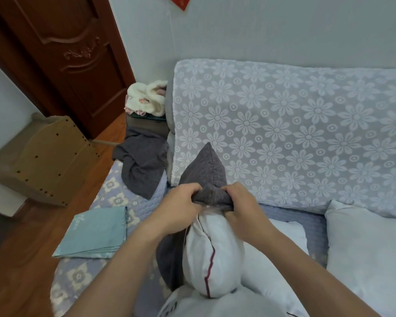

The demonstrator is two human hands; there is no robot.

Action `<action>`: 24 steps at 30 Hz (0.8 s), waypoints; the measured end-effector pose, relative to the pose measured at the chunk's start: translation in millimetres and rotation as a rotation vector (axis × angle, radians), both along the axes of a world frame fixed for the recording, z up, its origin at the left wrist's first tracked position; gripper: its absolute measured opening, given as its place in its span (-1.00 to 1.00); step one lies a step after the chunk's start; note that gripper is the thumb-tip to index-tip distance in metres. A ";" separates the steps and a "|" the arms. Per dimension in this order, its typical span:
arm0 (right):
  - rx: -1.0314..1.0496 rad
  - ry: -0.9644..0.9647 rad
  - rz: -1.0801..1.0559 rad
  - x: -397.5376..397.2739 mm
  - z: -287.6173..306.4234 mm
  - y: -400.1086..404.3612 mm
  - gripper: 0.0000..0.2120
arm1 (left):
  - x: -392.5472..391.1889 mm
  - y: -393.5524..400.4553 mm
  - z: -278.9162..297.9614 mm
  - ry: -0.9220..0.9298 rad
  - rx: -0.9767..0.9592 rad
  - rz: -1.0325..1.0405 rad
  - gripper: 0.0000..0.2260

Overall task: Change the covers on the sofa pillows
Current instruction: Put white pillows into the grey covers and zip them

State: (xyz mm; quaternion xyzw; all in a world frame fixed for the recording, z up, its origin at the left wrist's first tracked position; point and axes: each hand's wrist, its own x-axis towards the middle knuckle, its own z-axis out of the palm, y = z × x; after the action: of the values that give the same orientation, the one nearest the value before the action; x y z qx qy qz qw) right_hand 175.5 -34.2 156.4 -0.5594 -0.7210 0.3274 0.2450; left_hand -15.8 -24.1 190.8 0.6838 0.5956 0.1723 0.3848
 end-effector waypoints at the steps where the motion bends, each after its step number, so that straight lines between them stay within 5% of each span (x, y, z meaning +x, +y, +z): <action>1: 0.016 -0.018 0.000 0.6 0.7 0.3 -0.61 | -2.4 2.7 1.9 -0.027 -0.059 -0.063 -0.89; 5: 0.044 -0.081 -0.084 0.4 5.5 5.1 -0.80 | -4.7 10.9 -3.0 -0.129 -0.301 -0.113 -0.66; 9: -0.094 -0.096 0.052 10.1 11.8 10.3 -0.85 | -13.2 21.9 -0.5 -0.274 -0.544 -0.163 -0.69; 13: -0.118 -0.096 0.129 18.1 17.9 14.3 -0.90 | -16.2 29.5 6.1 -0.297 -0.674 -0.190 -0.31; 21: -0.214 0.116 -0.008 12.5 19.8 1.6 -0.81 | -14.6 29.0 22.6 -0.325 -0.705 -0.161 -0.81; 24: -0.269 0.221 -0.051 10.2 15.9 -4.4 -0.84 | -7.4 22.9 19.8 -0.313 -0.533 -0.090 -0.80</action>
State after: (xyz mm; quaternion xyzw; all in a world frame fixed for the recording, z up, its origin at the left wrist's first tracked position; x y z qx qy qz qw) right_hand 185.7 -38.6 172.3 -0.5659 -0.6249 0.4742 0.2537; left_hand -23.2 -1.2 210.5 0.5497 0.5225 0.0962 0.6447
